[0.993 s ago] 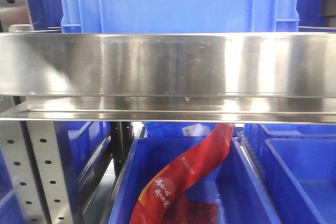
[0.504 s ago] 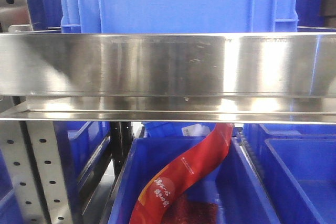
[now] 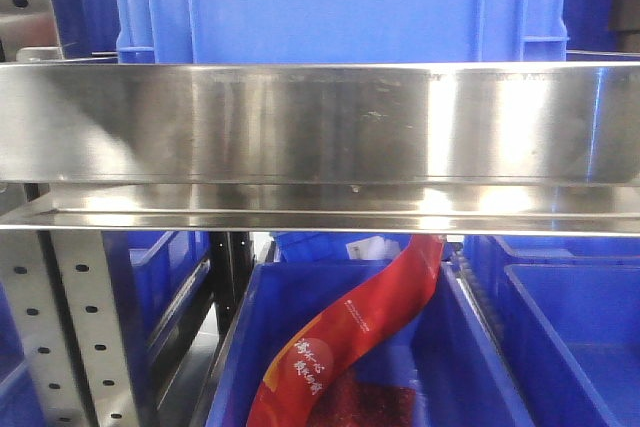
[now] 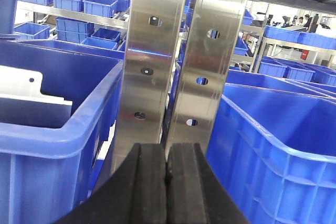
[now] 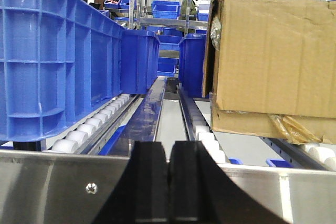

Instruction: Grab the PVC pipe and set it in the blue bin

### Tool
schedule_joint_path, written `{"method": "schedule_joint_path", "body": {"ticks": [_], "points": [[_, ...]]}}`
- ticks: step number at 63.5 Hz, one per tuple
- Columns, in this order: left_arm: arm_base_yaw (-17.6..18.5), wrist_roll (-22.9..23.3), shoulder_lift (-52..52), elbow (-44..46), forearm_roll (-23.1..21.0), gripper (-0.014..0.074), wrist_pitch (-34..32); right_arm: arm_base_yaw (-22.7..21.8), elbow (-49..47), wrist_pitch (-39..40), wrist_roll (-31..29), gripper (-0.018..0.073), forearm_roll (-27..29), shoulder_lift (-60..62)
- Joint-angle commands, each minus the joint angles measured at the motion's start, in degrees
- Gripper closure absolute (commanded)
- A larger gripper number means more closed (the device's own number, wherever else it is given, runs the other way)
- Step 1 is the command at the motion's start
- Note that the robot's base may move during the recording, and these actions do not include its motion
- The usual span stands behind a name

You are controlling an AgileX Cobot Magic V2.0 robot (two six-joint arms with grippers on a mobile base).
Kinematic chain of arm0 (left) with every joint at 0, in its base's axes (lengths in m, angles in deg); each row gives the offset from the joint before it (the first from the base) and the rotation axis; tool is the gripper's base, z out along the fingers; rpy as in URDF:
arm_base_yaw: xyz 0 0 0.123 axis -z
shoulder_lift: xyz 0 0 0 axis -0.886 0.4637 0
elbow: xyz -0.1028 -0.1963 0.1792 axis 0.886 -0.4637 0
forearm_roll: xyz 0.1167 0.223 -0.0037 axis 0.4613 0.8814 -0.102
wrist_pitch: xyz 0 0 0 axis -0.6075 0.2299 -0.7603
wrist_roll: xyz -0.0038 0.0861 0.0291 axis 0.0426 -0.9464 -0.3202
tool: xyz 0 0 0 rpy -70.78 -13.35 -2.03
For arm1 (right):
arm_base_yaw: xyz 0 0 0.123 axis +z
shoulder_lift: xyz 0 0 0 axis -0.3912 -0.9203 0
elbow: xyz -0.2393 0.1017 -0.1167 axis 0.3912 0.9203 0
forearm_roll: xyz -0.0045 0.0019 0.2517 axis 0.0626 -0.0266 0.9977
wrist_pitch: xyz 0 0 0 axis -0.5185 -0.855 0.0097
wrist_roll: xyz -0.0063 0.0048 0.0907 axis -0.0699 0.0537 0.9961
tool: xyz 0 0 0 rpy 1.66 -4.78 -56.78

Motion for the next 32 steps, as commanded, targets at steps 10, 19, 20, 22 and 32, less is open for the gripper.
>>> {"method": "schedule_joint_path", "body": {"ticks": [10,19,20,22,32], "points": [[-0.2,0.0,-0.2,-0.1,-0.4,0.0707,-0.7,-0.2,0.1,-2.1,-0.3,0.0727,4.0,0.2],[-0.2,0.0,-0.2,-0.1,-0.4,0.0707,-0.7,-0.2,0.1,-4.1,-0.3,0.0727,3.1,0.2],[-0.2,0.0,-0.2,-0.1,-0.4,0.0707,-0.7,-0.2,0.1,-4.1,-0.3,0.0727,2.8,0.2],[-0.2,0.0,-0.2,-0.1,-0.4,0.0707,-0.7,-0.2,0.1,-4.1,-0.3,0.0727,2.4,0.2],[-0.2,0.0,-0.2,-0.1,-0.4,0.0707,-0.7,-0.2,0.1,-4.1,-0.3,0.0727,2.1,0.2]]}}
